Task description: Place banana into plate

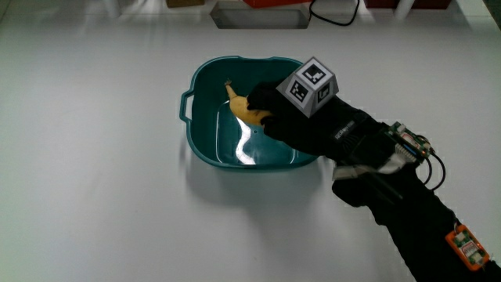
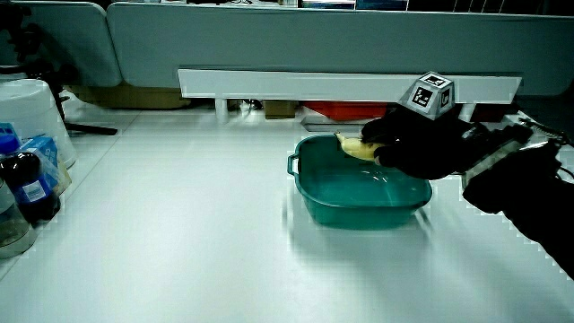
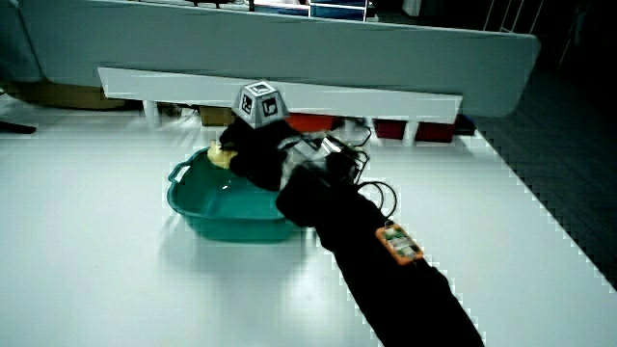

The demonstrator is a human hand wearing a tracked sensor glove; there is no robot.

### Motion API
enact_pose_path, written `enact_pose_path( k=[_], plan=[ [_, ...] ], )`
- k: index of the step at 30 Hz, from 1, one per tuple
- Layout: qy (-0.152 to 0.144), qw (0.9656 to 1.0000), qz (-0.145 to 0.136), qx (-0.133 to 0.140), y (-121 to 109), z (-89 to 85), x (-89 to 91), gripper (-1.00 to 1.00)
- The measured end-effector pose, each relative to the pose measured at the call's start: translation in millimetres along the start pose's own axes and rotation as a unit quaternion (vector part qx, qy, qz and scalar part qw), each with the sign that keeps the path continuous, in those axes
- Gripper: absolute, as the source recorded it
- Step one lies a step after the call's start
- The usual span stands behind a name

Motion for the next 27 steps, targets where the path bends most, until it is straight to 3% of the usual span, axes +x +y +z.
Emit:
enact_pose_path(
  k=[6, 9, 18, 27],
  plan=[
    [0.004, 0.9995, -0.02, -0.026, 16.3, -14.9, 9.1, 0.0],
    [0.001, 0.9987, -0.027, -0.042, 22.3, -35.8, 12.8, 0.0],
    [-0.023, 0.9953, -0.024, -0.091, 37.2, -72.7, 4.2, 0.0],
    [-0.04, 0.9916, -0.036, -0.118, 45.9, -92.1, 3.3, 0.0]
  ],
)
